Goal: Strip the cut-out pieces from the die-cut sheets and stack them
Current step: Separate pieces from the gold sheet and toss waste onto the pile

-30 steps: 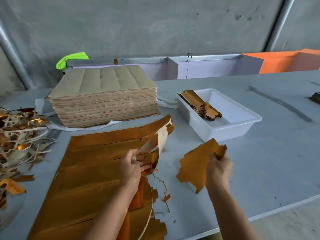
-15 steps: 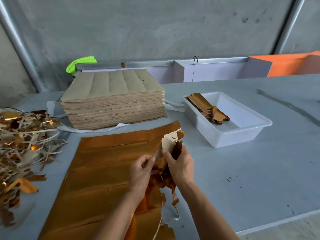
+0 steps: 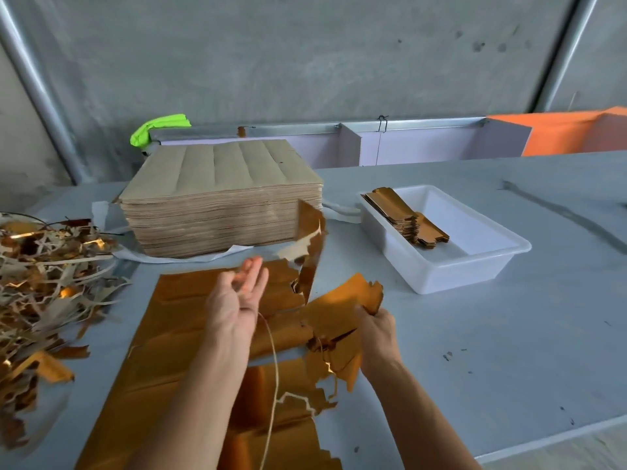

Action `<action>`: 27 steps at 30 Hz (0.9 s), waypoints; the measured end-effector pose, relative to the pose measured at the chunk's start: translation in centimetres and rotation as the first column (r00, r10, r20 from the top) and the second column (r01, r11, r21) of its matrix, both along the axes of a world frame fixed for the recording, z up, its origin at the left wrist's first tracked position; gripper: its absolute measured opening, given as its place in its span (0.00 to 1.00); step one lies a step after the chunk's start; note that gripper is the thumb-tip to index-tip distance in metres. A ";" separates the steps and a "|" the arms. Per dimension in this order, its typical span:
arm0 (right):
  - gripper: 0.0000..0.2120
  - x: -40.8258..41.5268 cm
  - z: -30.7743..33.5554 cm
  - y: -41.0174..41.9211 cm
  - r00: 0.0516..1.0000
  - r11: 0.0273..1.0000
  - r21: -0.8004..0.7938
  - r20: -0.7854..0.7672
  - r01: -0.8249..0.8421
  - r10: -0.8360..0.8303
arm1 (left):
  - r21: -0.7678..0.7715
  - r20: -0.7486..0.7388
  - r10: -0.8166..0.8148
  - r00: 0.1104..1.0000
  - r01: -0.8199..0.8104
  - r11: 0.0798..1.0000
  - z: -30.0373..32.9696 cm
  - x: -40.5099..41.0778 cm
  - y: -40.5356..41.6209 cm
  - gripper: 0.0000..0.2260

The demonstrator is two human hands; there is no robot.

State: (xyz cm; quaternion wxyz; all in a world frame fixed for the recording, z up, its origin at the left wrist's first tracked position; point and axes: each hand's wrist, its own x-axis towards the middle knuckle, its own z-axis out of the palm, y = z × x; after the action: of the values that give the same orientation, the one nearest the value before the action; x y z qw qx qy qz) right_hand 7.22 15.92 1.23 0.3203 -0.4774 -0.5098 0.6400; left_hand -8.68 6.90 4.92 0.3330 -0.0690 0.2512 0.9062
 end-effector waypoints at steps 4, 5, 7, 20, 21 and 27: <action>0.08 1.4 0.1 0.6 0.994 0.987 -0.150 -0.086 0.050 -0.063 | -0.066 0.030 0.120 0.992 -0.118 0.991 0.7 -2.5 0.0 0.07; 0.06 1.5 0.2 0.7 0.991 0.981 -0.184 -0.103 0.065 -0.085 | -0.191 -0.079 0.142 0.987 -0.155 0.969 0.6 -2.8 -0.2 0.07; 0.05 1.6 0.4 0.8 0.987 0.972 -0.225 -0.123 0.073 -0.103 | -0.461 -0.444 0.049 0.895 -0.275 0.843 0.0 -2.5 -0.6 0.06; 0.08 3.6 1.7 1.1 0.983 0.979 -0.103 -0.039 0.177 -0.182 | -0.591 -0.403 -0.915 -0.006 -0.761 0.266 -5.7 4.4 0.8 0.19; 0.08 4.5 1.9 1.8 0.974 0.973 -0.047 -0.015 0.226 -0.227 | -0.595 -0.405 -0.914 0.000 -0.759 0.263 -5.6 4.4 1.0 0.20; 0.07 5.9 2.9 3.8 0.969 0.963 0.104 -0.018 0.249 -0.248 | -0.630 -0.639 -0.709 0.299 -0.732 0.259 -4.1 4.8 1.4 0.26</action>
State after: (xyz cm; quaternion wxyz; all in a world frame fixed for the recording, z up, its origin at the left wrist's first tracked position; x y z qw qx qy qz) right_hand 13.14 19.73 4.18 0.4241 -0.5183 -0.4780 0.5684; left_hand -3.90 8.29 0.86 -0.0245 0.2948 0.8806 0.3702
